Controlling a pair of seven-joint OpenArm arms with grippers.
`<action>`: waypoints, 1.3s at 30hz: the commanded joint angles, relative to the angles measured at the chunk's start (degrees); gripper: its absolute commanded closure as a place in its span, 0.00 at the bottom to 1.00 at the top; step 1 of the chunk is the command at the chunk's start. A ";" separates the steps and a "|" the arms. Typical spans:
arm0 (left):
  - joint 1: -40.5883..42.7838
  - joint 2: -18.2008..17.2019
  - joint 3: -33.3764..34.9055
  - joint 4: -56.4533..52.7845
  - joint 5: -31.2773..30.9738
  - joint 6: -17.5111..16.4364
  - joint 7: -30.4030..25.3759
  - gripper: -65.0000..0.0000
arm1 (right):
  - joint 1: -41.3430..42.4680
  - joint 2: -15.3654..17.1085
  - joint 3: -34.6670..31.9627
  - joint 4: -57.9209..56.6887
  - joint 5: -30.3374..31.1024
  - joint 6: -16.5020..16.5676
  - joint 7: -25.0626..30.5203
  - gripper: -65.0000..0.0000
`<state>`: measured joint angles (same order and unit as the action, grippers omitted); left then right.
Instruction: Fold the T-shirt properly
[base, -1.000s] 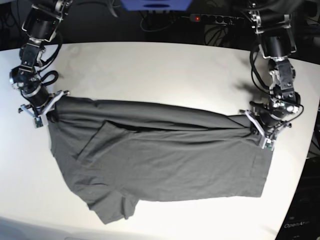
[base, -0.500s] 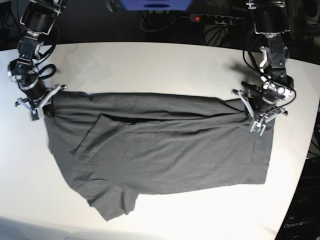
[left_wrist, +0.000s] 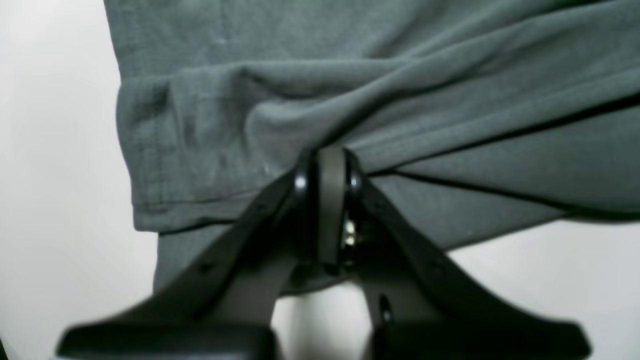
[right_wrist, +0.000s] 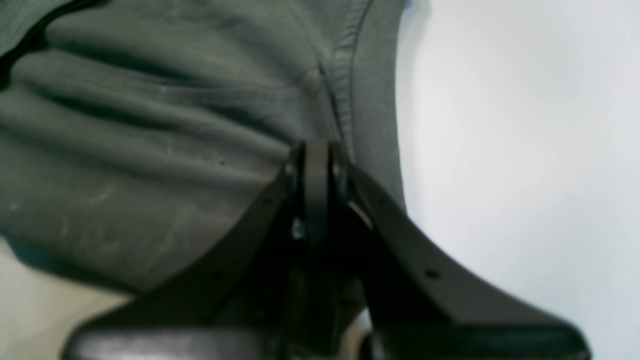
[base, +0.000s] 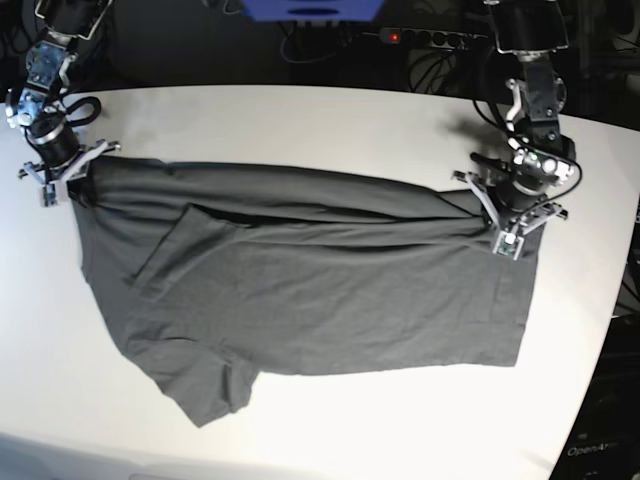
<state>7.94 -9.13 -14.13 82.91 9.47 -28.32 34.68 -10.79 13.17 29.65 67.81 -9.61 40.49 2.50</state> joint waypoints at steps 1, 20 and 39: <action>4.76 1.35 1.43 -2.34 1.91 -5.49 14.86 0.96 | -1.92 -0.47 0.72 -0.95 -6.79 -0.49 -9.76 0.99; 13.46 -0.15 4.86 3.46 2.09 -5.49 14.86 0.96 | -6.75 -0.55 5.38 -1.04 -6.88 -0.49 -6.77 0.99; 13.46 -3.84 4.86 3.46 2.17 -5.49 14.86 0.96 | -10.00 0.06 6.79 -0.95 -6.88 -0.49 -5.54 0.99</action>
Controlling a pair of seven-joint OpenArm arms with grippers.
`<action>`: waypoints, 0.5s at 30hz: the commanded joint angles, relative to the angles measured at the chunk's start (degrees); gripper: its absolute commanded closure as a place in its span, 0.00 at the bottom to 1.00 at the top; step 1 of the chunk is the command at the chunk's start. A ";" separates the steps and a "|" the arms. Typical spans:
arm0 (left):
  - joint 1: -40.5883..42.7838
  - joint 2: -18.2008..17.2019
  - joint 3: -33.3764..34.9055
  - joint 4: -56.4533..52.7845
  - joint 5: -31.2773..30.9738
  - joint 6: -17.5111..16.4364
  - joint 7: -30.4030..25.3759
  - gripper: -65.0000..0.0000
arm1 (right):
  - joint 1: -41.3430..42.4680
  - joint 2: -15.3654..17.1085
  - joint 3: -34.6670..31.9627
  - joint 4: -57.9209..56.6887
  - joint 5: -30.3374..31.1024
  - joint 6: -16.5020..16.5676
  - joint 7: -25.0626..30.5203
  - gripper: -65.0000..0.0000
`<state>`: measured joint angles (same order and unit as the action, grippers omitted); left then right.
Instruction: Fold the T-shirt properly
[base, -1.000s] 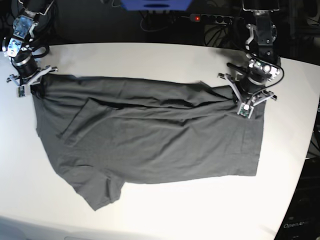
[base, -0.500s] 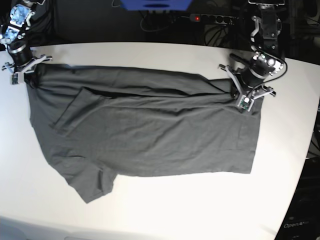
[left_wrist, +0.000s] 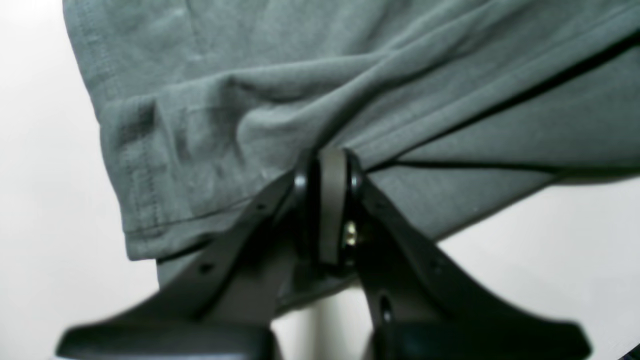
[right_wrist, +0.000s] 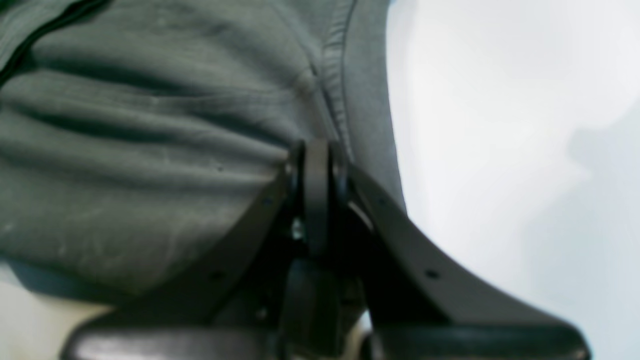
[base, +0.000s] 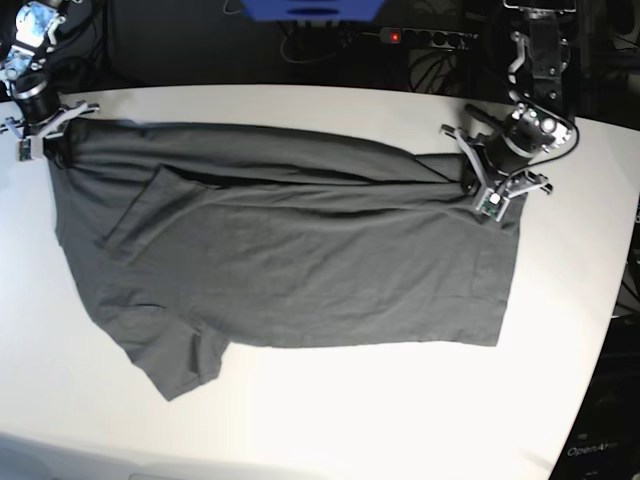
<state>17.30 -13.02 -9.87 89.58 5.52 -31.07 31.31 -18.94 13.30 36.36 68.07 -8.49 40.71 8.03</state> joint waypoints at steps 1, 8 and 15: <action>4.11 0.05 0.59 -3.21 6.13 -2.73 18.23 0.96 | -1.85 -0.16 0.08 -1.22 -7.99 -0.71 -11.07 0.99; 3.84 0.31 0.51 -3.21 5.95 -2.73 18.23 0.96 | -1.41 -0.33 -0.18 -1.22 -7.90 -0.71 -9.66 0.99; 3.67 0.40 0.59 -3.21 5.69 -2.73 18.14 0.96 | -1.32 -2.35 0.08 -0.07 -7.99 -0.71 -0.69 0.99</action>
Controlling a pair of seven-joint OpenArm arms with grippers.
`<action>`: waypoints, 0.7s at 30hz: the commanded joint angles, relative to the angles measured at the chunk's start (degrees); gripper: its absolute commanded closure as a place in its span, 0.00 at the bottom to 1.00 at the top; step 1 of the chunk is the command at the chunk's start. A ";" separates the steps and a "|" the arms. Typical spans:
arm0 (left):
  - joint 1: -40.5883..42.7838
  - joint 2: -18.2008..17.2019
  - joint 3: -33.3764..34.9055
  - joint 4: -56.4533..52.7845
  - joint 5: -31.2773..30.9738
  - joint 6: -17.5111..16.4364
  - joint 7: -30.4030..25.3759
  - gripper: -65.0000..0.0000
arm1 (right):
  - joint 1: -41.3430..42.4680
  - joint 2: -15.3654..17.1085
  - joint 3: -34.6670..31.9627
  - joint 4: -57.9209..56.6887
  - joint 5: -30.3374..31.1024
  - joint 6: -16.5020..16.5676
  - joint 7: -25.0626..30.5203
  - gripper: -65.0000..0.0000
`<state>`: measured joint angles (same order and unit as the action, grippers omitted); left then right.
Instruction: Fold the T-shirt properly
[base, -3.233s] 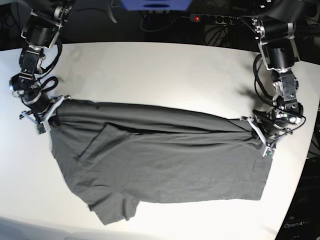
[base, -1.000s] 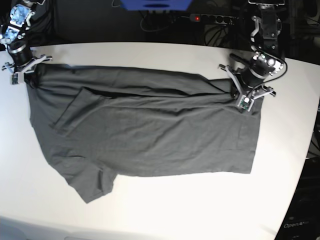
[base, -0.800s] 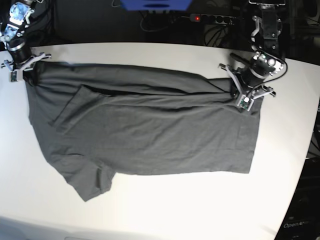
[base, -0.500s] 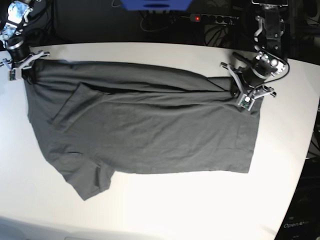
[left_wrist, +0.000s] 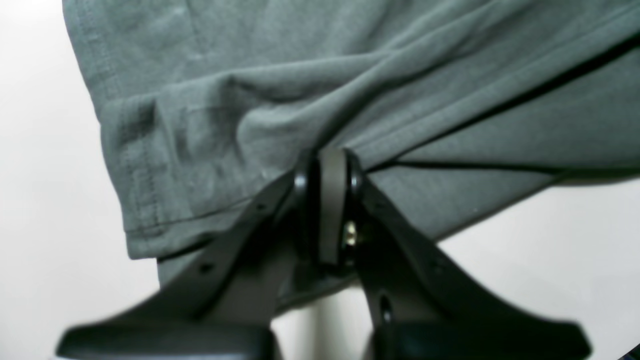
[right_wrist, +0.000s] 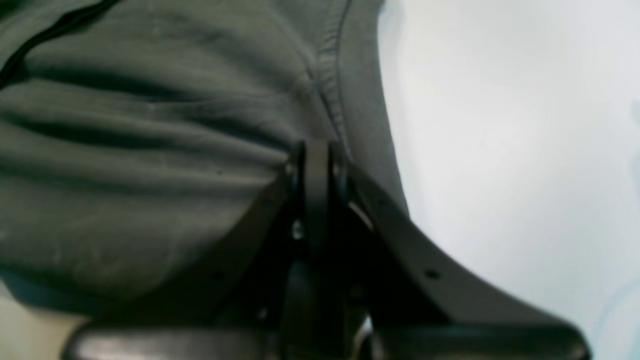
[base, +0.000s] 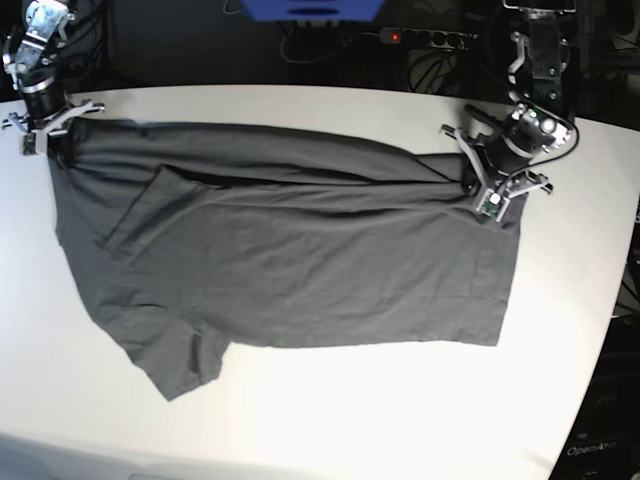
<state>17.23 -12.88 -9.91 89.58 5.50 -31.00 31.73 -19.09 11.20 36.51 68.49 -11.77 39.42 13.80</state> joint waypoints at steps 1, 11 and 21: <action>3.73 0.27 0.73 -3.21 5.71 -2.80 17.73 0.96 | -1.17 -0.52 -0.07 0.21 -4.71 0.58 -5.67 0.99; 3.91 1.41 0.99 -3.21 6.15 -2.80 17.73 0.96 | -1.70 -2.19 -0.07 11.03 -4.45 0.58 -1.54 0.99; 6.81 1.15 0.99 -1.19 6.15 -2.80 17.81 0.96 | -1.35 -2.28 0.02 12.87 -4.63 0.58 -2.15 0.99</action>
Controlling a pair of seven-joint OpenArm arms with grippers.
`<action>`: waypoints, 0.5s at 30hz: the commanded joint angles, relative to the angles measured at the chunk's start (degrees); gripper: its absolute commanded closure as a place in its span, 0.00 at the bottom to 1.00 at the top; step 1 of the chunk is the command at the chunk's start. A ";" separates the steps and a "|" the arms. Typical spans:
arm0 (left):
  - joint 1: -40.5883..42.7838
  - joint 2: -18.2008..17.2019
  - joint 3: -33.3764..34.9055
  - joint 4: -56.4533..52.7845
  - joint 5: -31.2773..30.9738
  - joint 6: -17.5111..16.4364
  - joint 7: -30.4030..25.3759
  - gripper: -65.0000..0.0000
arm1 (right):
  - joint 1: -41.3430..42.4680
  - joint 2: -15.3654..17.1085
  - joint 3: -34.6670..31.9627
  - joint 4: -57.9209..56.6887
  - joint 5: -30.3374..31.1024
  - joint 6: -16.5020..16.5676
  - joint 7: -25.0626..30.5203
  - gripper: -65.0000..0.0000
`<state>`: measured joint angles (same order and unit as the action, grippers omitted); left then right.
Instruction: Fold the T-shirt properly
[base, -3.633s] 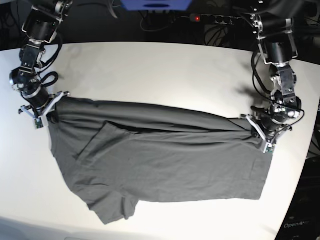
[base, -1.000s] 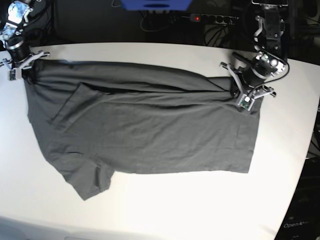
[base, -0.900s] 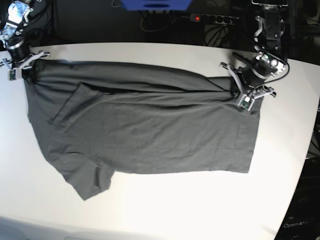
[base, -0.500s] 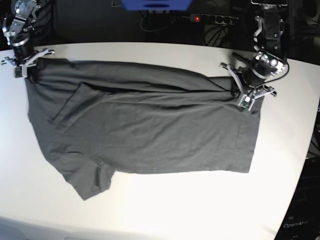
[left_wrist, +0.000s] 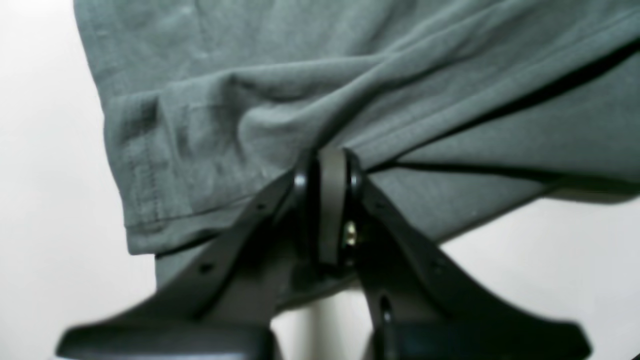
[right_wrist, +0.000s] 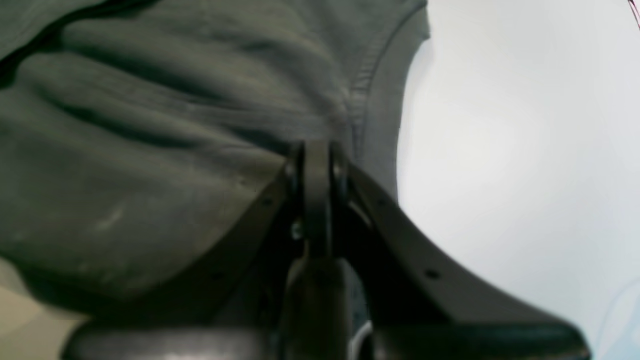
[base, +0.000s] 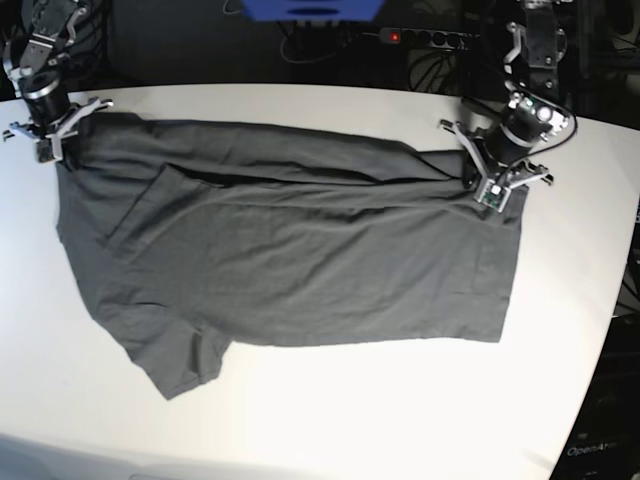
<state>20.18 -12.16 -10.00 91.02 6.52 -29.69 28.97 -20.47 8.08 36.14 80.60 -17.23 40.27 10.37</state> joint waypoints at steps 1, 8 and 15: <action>4.65 0.43 0.90 -1.75 5.12 -4.11 20.57 0.96 | -0.06 0.93 0.39 0.94 0.84 -0.27 1.37 0.99; 6.94 0.08 0.72 2.47 5.12 -4.11 20.57 0.96 | 0.21 0.93 2.41 1.12 0.75 -0.27 1.80 0.99; 3.95 -0.72 0.64 -0.61 5.12 -4.02 20.57 0.96 | 0.12 1.11 2.50 1.20 0.75 -0.27 1.89 0.99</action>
<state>21.80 -13.30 -9.98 94.76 5.80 -32.18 36.69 -20.21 8.23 38.24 80.68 -17.45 40.29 10.81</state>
